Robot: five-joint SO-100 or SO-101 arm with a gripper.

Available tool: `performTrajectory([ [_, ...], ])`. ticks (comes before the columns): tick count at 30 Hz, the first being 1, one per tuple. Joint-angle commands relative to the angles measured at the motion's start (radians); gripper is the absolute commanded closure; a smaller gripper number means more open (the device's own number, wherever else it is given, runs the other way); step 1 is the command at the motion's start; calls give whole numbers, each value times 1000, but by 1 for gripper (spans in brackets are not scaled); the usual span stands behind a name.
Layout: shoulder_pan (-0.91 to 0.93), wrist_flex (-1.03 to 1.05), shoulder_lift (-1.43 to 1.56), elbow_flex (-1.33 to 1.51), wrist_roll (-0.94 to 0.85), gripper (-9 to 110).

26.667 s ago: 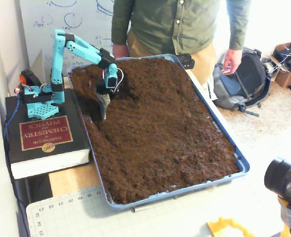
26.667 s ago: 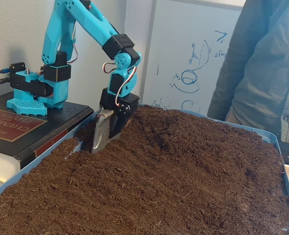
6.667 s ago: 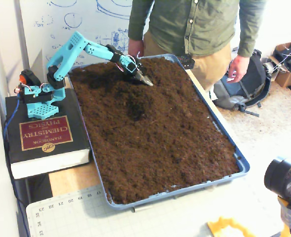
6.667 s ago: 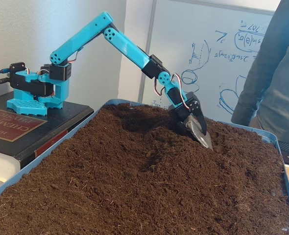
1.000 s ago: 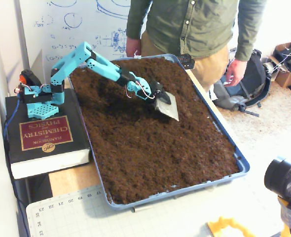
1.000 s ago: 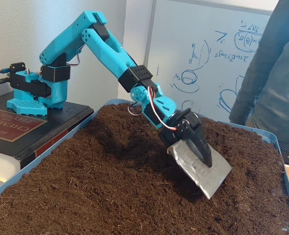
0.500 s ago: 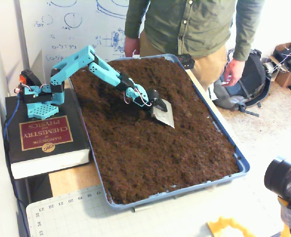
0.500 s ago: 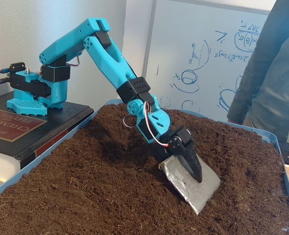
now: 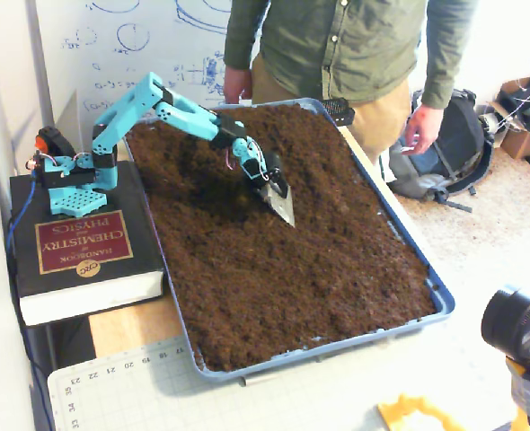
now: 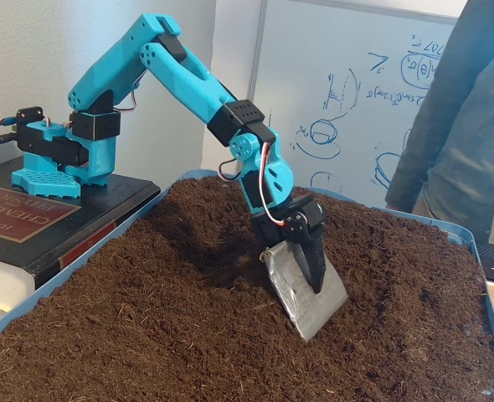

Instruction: Build a berm.

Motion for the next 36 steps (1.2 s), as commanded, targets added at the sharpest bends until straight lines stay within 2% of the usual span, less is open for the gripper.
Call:
performTrajectory([
  [1,-23,44,83,15,-9,101],
  [16,-44,49,115,32,-6,101],
  [26,-57,301,212,3,3,101],
  [36,-58,322,344,-5,6,101],
])
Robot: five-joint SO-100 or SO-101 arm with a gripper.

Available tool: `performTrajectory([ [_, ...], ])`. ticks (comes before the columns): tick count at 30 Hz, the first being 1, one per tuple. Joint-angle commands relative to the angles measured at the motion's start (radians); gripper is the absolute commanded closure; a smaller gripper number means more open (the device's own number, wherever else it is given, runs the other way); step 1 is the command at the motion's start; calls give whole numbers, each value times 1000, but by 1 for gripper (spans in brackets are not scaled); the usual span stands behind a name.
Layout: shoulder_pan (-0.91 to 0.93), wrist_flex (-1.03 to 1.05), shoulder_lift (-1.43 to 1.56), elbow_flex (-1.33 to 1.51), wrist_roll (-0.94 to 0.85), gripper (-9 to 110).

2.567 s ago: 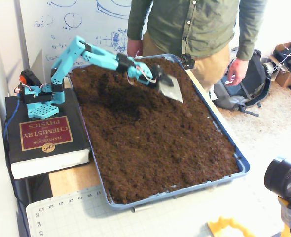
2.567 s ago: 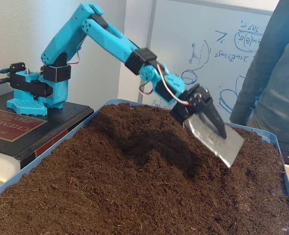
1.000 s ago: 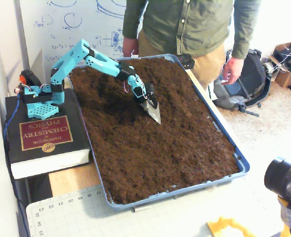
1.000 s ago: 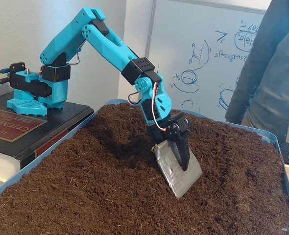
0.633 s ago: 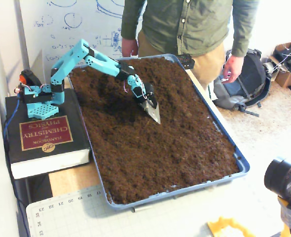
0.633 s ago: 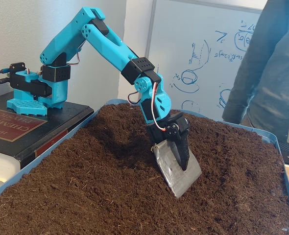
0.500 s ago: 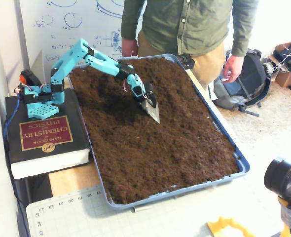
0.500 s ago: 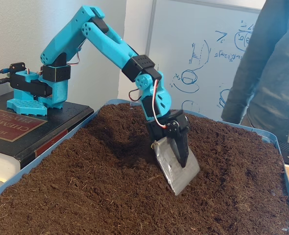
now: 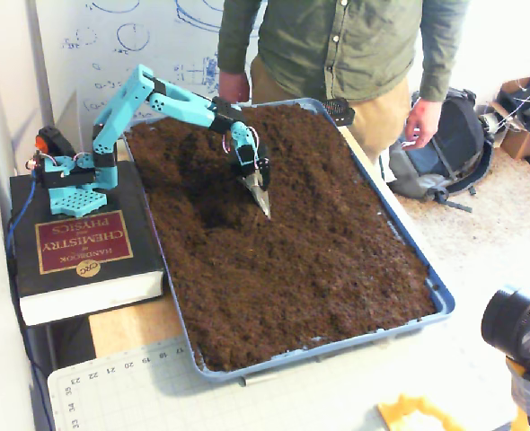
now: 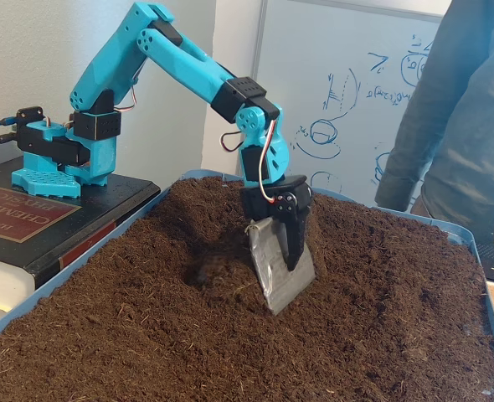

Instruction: Build a berm.

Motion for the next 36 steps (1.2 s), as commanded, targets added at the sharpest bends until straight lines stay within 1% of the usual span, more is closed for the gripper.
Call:
performTrajectory([
  [1,-20,5,212,-40,5,101],
  [6,-43,5,383,-143,15,101],
  [8,-57,20,436,-161,51,101],
  [11,-112,61,500,-107,129,101],
  [15,-241,224,575,-37,170,101],
  [19,-368,453,620,8,173,101],
  [21,-410,568,623,41,175,101],
  [24,-442,686,623,109,206,101],
  [30,-514,701,620,204,354,101],
  [36,-577,701,543,250,442,101],
])
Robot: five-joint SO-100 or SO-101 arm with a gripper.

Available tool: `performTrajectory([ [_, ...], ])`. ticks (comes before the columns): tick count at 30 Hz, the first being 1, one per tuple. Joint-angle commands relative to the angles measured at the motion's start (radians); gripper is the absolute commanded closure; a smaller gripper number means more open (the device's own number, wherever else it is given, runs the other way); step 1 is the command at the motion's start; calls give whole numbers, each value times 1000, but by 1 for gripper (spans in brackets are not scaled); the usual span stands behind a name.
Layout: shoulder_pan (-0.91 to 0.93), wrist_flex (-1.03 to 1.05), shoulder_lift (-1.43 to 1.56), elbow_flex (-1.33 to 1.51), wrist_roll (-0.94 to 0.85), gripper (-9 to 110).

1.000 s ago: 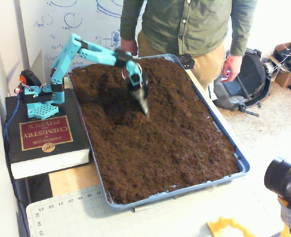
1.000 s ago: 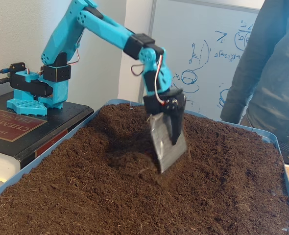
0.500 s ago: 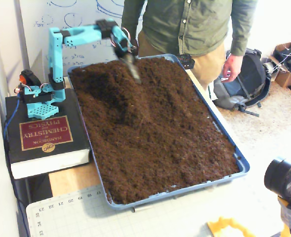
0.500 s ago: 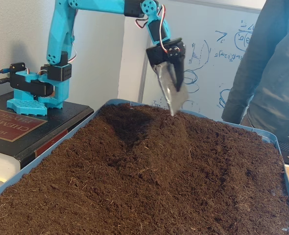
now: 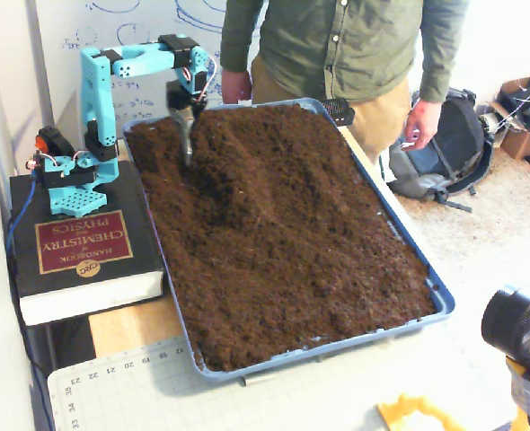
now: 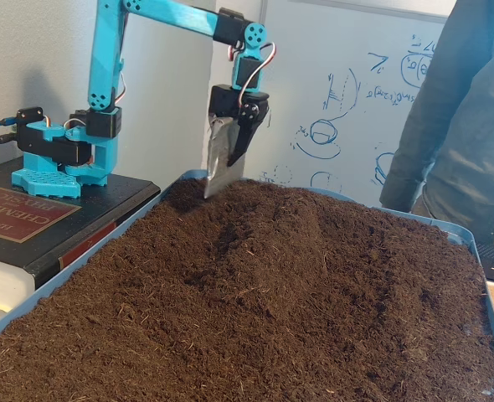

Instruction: Build a berm.

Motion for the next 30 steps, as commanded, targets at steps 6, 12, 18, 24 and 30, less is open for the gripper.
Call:
performTrajectory([
  [6,-55,8,-46,23,81,101],
  [12,-61,-40,-133,61,83,101],
  [18,-64,-216,-195,100,83,101],
  [24,-55,-298,-259,120,69,101],
  [30,-54,-305,-327,103,74,101],
])
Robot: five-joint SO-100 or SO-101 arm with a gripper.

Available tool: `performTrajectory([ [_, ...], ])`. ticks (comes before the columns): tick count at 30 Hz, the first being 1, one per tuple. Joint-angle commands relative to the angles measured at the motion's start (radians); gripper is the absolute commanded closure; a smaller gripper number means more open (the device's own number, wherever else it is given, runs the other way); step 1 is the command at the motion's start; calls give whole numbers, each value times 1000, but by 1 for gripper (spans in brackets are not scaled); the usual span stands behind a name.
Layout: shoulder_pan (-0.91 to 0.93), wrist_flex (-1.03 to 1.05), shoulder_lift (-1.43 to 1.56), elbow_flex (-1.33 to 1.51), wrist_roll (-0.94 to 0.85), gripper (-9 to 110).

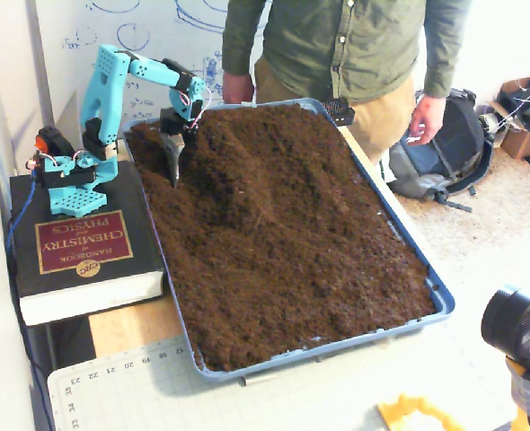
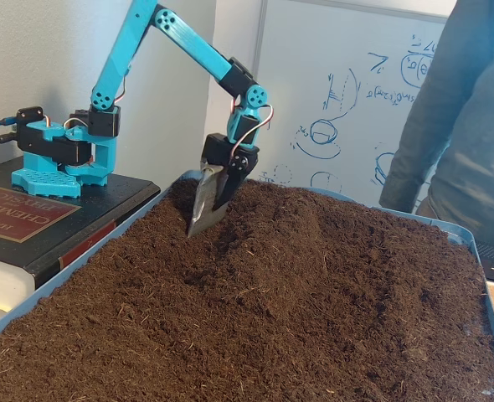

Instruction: Build a berm.

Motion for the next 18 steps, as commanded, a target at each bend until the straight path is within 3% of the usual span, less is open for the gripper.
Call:
performTrajectory([
  [1,5,-5,-3,-25,0,101],
  [18,80,-311,-43,-133,-91,101],
])
